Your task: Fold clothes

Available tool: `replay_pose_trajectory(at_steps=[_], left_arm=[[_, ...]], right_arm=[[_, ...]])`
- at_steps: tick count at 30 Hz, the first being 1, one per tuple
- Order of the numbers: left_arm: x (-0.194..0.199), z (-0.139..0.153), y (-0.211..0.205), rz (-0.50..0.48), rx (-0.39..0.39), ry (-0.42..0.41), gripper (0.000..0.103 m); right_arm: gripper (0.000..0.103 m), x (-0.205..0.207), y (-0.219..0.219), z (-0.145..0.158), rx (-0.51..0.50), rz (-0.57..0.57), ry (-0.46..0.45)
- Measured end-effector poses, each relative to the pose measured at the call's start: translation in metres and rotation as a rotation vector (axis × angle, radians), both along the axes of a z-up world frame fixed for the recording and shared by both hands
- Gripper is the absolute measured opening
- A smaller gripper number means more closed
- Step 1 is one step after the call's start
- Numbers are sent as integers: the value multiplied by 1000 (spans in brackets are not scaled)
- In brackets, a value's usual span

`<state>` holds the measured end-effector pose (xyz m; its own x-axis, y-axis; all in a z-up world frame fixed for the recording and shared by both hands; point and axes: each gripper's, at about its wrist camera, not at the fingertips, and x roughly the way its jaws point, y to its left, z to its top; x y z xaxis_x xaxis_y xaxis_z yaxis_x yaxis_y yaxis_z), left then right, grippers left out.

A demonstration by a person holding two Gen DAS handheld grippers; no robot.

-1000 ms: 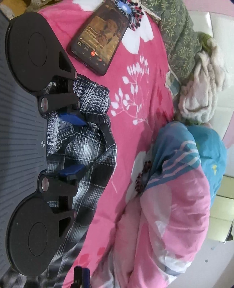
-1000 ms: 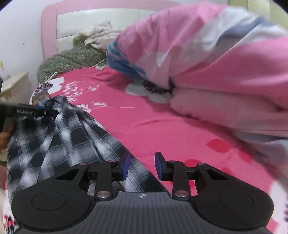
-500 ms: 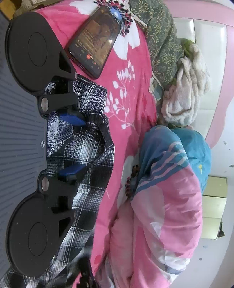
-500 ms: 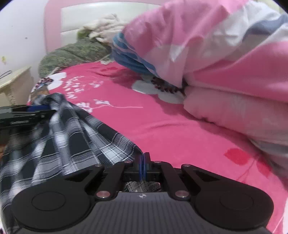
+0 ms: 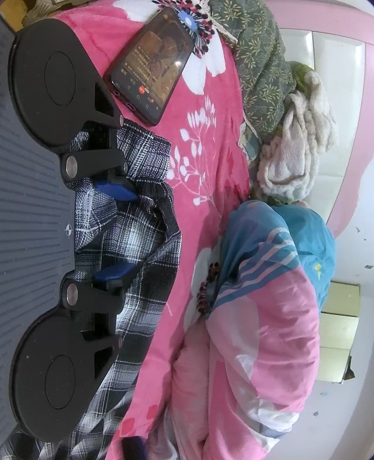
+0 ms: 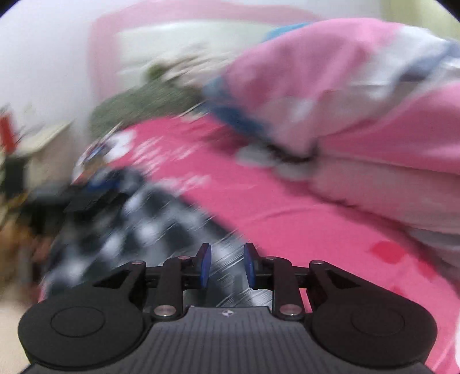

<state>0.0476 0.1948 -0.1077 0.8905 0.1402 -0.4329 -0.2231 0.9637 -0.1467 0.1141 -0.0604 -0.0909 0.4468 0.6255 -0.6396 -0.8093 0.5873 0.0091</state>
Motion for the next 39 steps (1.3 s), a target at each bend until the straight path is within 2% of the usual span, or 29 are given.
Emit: replay_pose_trajectory(at_steps=[3, 10, 15, 19, 20, 21, 23, 25, 26, 35, 39], left_arm=[[-1, 0, 0, -1, -2, -2, 49], [0, 0, 0, 1, 2, -3, 49], [-1, 0, 0, 1, 9, -3, 49], [-1, 0, 0, 2, 11, -4, 49], [-1, 0, 0, 1, 12, -4, 49], [-1, 0, 0, 1, 12, -4, 49], [-1, 0, 0, 1, 12, -5, 49], [-1, 0, 0, 4, 12, -7, 49], [-1, 0, 0, 5, 12, -9, 49], [-4, 2, 0, 14, 22, -25, 49], [-5, 5, -1, 22, 24, -34, 49]], right_arm=[[27, -6, 12, -14, -109, 49, -19], [23, -3, 15, -24, -180, 61, 9], [8, -11, 17, -21, -182, 40, -5], [11, -11, 17, -17, -166, 21, -15], [15, -9, 19, -19, -179, 24, -1], [24, -9, 21, -22, -196, 28, 3], [25, -12, 24, -28, -221, 33, -7], [18, -12, 25, -27, -215, 33, 2], [5, -12, 24, -25, -208, 30, 6], [0, -24, 12, 3, -135, -68, -139], [0, -20, 13, 9, -148, -95, -199]])
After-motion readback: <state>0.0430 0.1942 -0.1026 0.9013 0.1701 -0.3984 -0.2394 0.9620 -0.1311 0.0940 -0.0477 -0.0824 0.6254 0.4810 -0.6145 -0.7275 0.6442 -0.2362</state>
